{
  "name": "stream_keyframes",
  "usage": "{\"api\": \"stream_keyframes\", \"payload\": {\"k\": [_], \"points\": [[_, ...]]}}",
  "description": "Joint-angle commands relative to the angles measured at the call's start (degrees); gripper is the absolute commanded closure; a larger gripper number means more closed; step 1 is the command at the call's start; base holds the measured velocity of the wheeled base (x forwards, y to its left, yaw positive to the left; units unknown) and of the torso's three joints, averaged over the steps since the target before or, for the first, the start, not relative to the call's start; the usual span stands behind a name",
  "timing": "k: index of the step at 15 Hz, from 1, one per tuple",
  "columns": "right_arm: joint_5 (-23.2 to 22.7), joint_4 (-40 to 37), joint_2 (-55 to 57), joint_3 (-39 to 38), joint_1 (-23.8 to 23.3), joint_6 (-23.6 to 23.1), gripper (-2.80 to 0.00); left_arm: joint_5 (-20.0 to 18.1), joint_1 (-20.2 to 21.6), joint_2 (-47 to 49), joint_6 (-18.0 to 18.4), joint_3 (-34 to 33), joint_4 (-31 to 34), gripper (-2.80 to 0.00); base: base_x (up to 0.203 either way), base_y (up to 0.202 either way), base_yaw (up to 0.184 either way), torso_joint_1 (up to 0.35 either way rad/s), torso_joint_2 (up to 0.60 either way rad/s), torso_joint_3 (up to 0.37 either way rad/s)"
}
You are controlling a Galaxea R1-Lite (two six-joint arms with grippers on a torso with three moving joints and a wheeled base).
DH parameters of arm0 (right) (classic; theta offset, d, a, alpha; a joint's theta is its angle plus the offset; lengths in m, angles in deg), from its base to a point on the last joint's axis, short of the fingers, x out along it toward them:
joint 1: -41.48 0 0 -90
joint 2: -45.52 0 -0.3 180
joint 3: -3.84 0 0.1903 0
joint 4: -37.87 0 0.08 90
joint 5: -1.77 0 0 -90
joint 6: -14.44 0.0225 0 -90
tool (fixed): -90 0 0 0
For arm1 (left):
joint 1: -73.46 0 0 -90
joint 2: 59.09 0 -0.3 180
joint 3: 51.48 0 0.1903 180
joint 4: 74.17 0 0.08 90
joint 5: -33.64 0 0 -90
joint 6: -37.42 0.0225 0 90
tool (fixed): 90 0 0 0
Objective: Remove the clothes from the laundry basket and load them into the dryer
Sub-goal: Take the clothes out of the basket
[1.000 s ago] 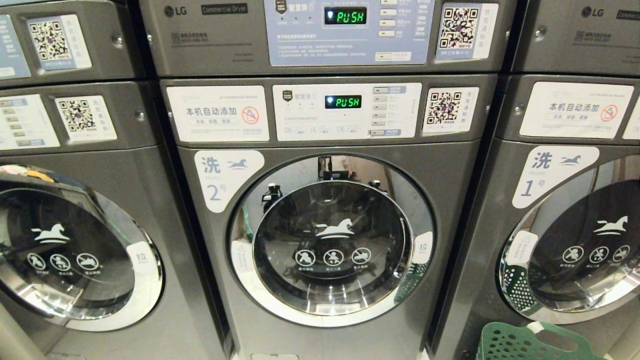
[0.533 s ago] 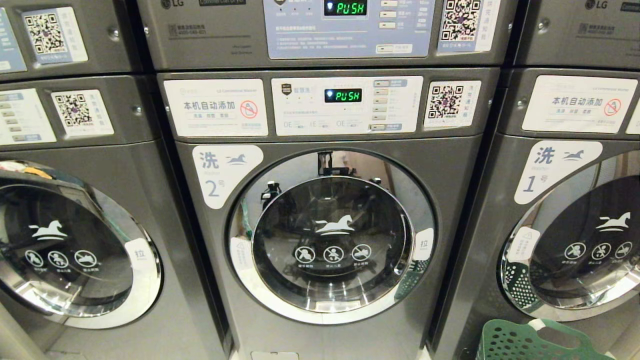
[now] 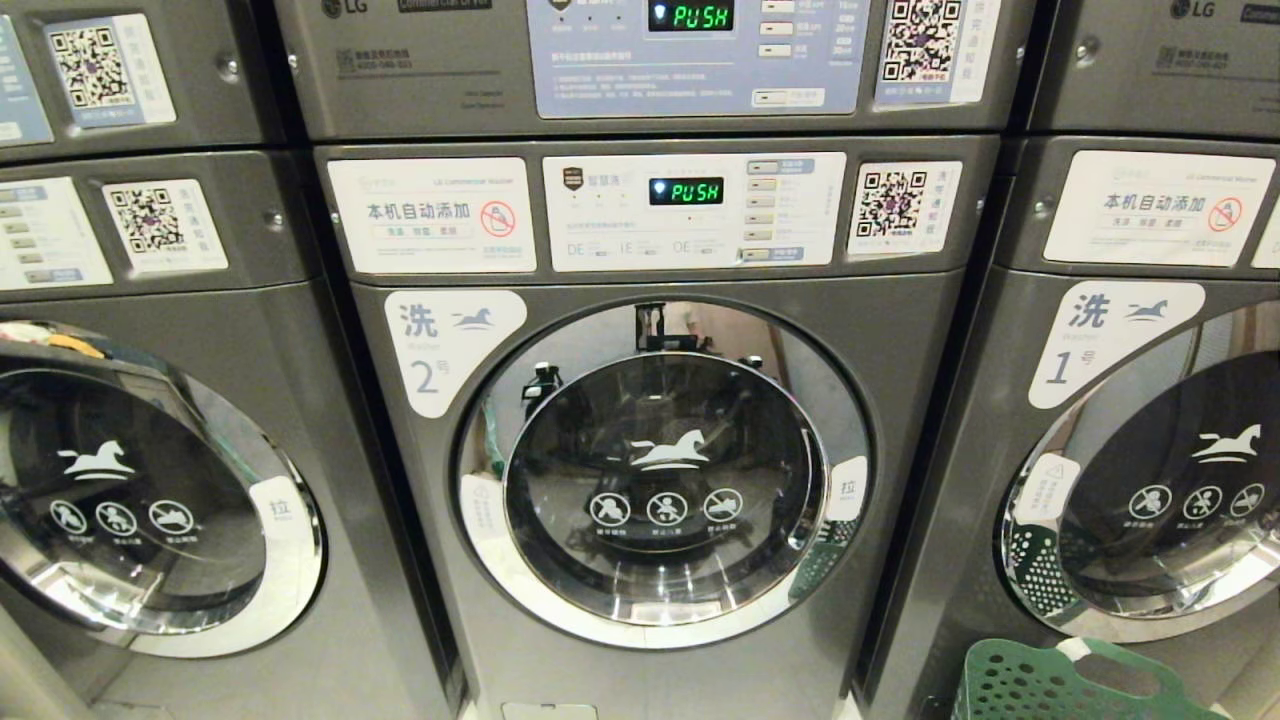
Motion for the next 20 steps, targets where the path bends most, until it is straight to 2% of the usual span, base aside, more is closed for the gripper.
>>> {"api": "stream_keyframes", "payload": {"k": [1,7,20], "points": [[0.0,0.0,0.0,0.0,0.0,0.0,0.0,0.0,0.0,0.0,0.0,0.0,0.0,0.0,0.0,0.0,0.0,0.0,0.0,0.0],[0.0,0.0,0.0,0.0,0.0,-0.7,0.0,-0.1,0.0,0.1,1.1,0.0,0.0,0.0,0.0,0.0,0.0,0.0,0.0,0.0],[0.0,0.0,0.0,0.0,0.0,-0.4,0.0,-0.2,0.0,0.0,1.0,0.0,0.0,0.0,0.0,0.0,0.0,0.0,0.0,0.0]]}}
